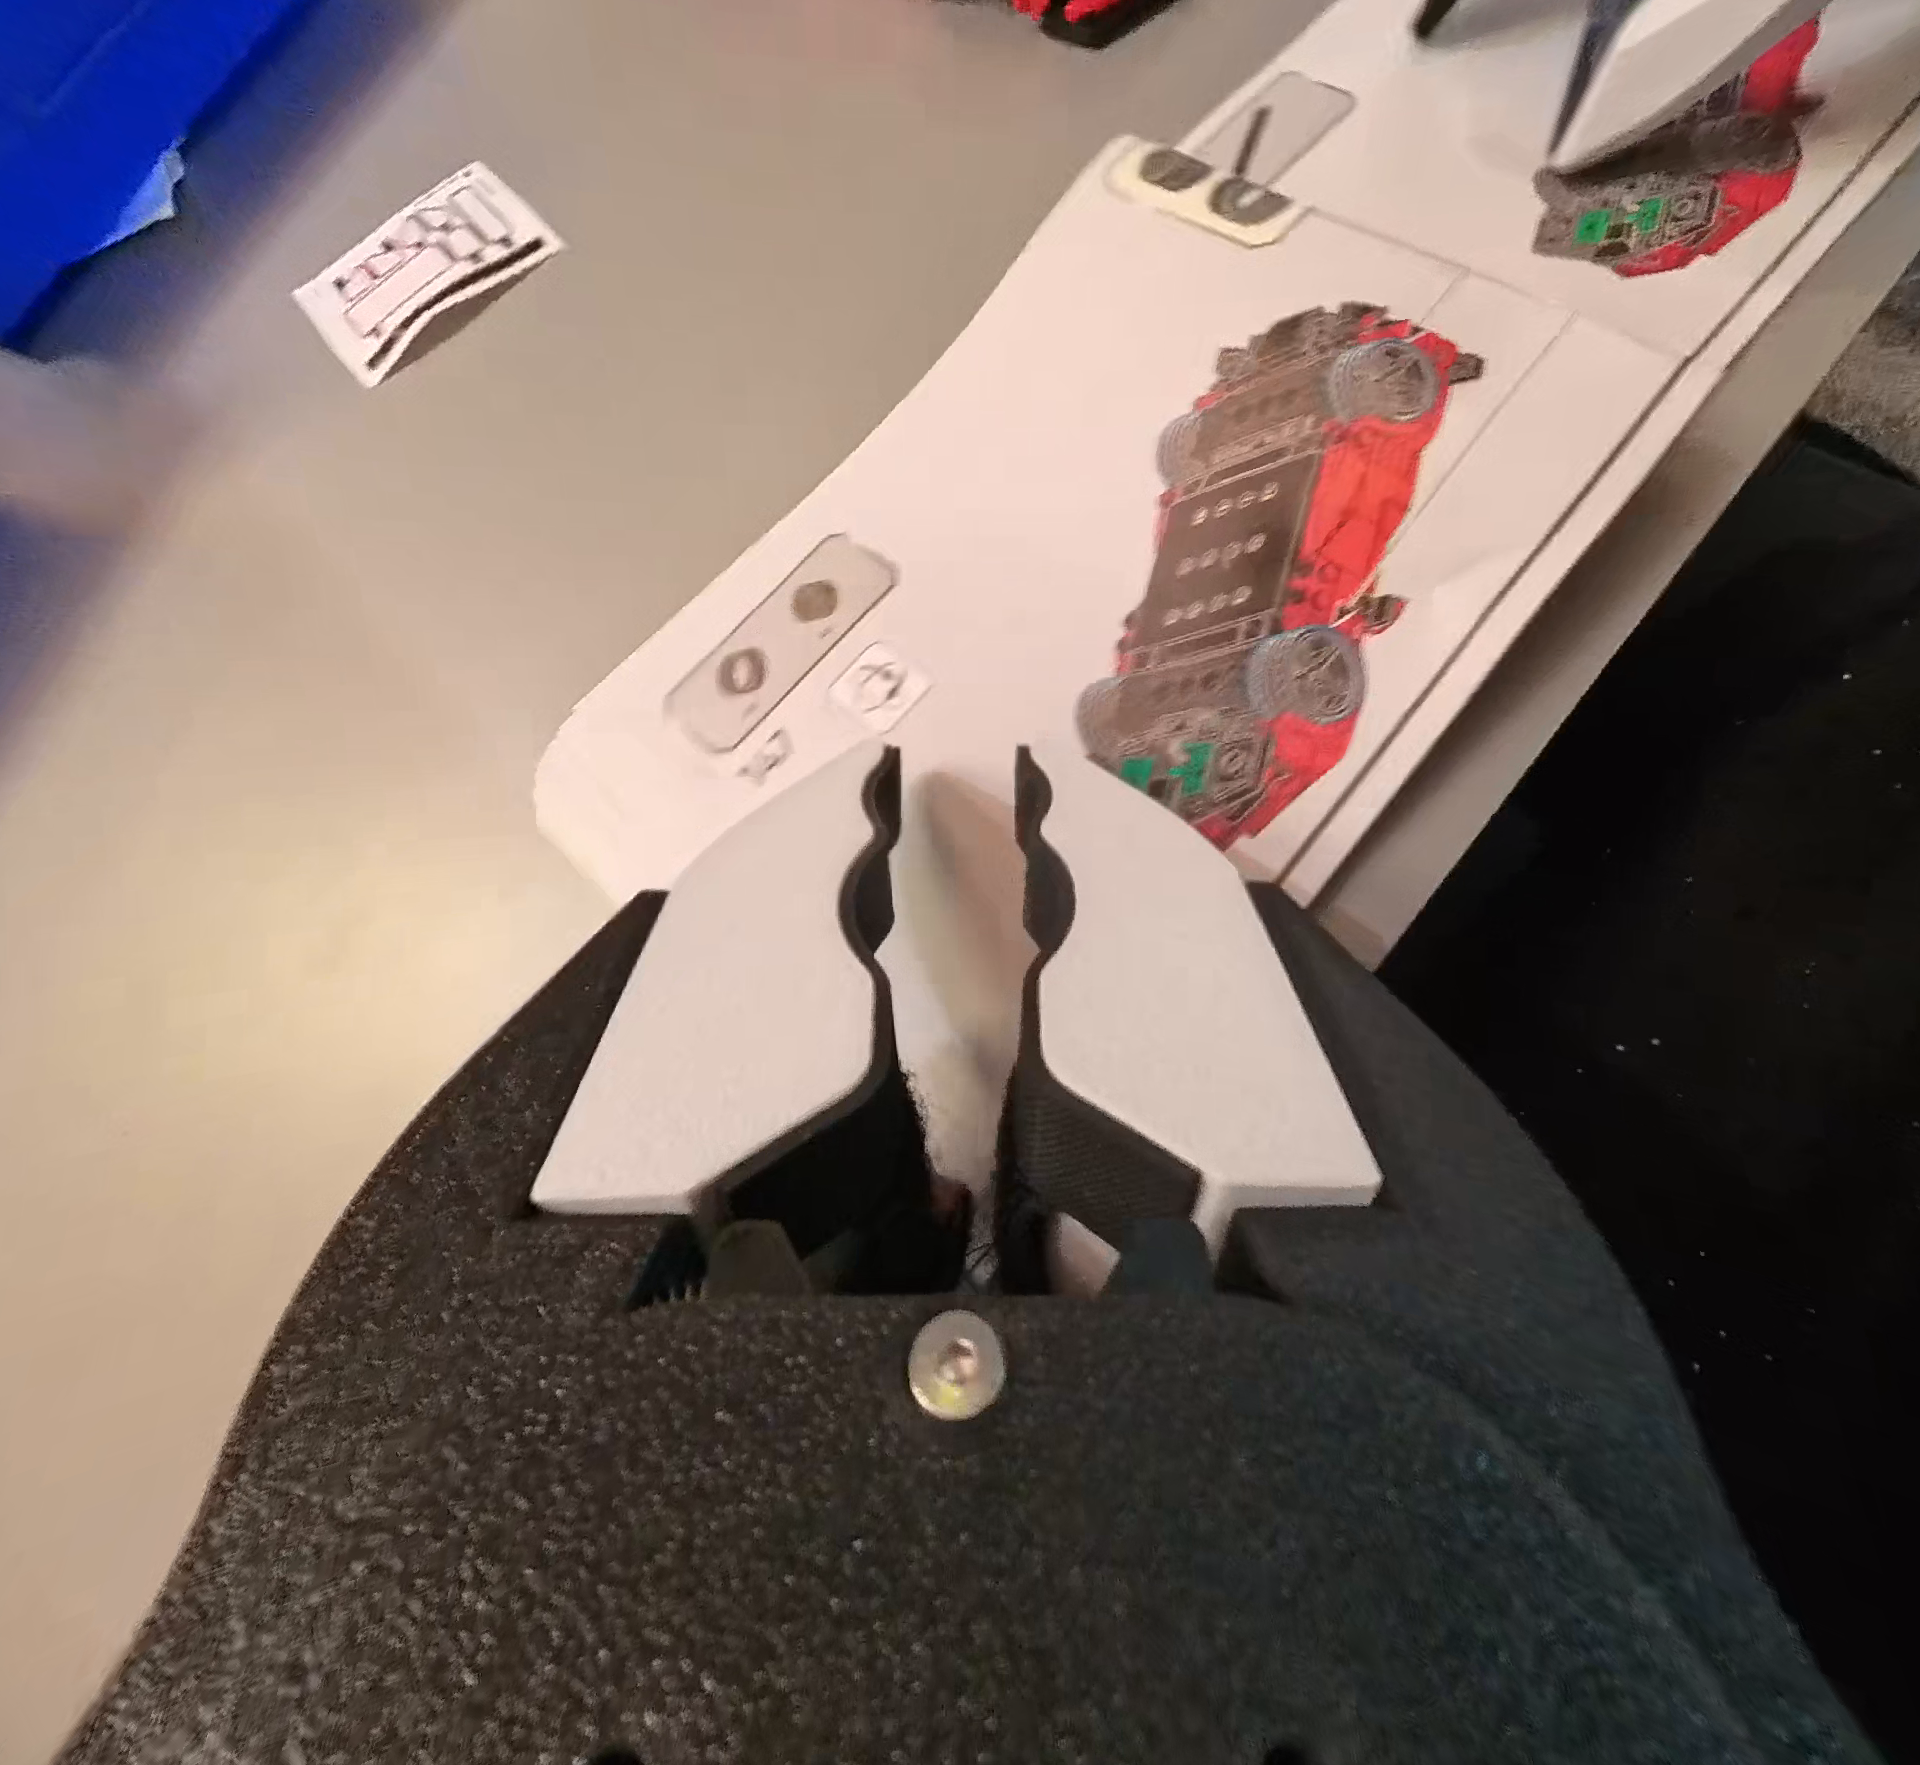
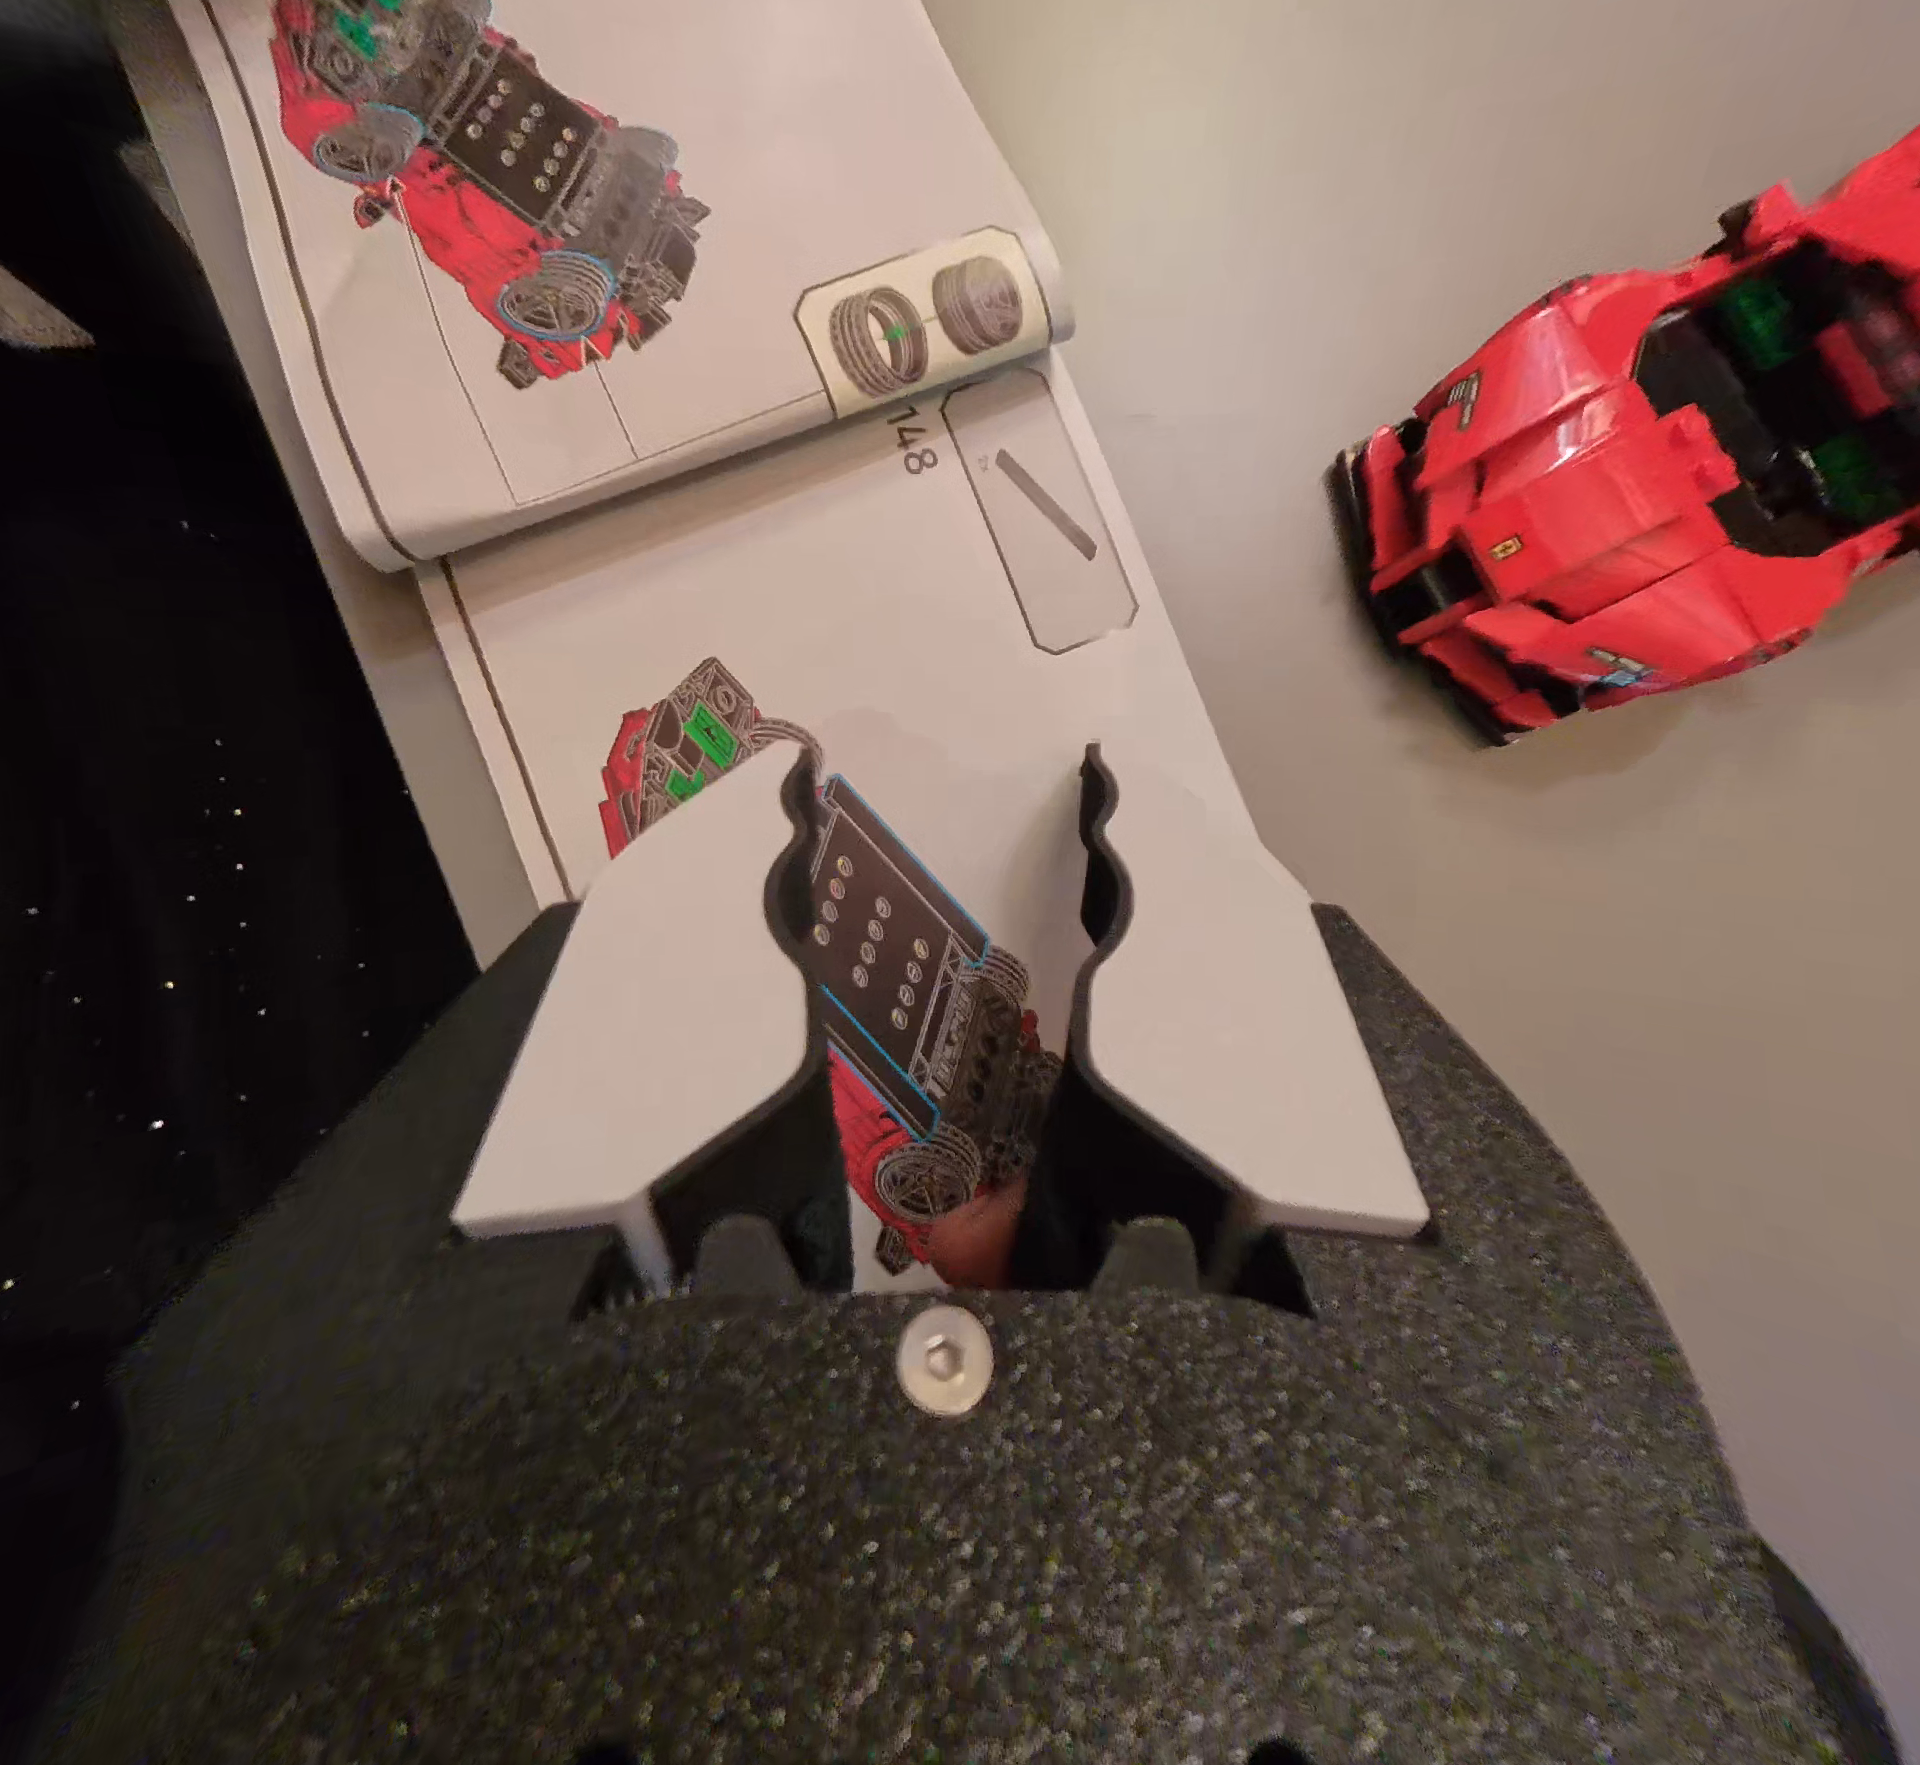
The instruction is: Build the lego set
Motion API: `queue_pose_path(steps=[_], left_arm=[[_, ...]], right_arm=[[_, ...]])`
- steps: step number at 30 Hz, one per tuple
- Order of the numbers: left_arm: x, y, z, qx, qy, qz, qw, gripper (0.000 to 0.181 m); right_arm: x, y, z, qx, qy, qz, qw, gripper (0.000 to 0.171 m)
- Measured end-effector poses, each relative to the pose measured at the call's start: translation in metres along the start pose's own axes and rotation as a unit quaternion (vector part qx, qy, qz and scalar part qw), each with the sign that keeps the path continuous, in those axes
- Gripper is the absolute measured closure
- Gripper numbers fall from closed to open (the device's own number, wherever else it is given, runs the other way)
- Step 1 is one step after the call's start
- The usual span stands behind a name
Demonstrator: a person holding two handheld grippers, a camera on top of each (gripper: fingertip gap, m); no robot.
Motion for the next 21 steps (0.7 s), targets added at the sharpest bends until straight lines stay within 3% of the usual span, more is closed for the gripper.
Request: queue_pose_path(steps=[1, 7, 15, 19, 21], left_arm=[[-0.002, -0.005, 0.005, 0.002, -0.010, -0.007, 1.000, 0.161], [-0.014, -0.024, 0.030, 0.016, -0.042, -0.012, 0.999, 0.161], [-0.012, -0.025, 0.032, -0.018, -0.046, -0.025, 0.998, 0.159], [-0.008, -0.020, 0.031, -0.045, -0.045, -0.021, 0.998, 0.158], [-0.009, -0.016, 0.029, -0.057, -0.043, -0.016, 0.997, 0.157]], right_arm=[[0.003, -0.002, 0.001, -0.002, -0.008, -0.005, 1.000, 0.122], [0.043, -0.005, 0.024, 0.051, -0.016, -0.089, 0.995, 0.127], [0.077, 0.026, 0.051, 0.093, -0.067, -0.071, 0.991, 0.118], [0.073, 0.047, 0.054, 0.087, -0.079, -0.001, 0.993, 0.112], [0.071, 0.050, 0.055, 0.080, -0.080, -0.008, 0.994, 0.112]])
Point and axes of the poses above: each gripper's, where its closed fingertips meet, y out along the fingers, x out of its top, z = x × y across the jaws, the point moved 9 cm from there along -y, back along the fingers, and after that the axes turned 3 degrees about -x, right-handed, at the moved point
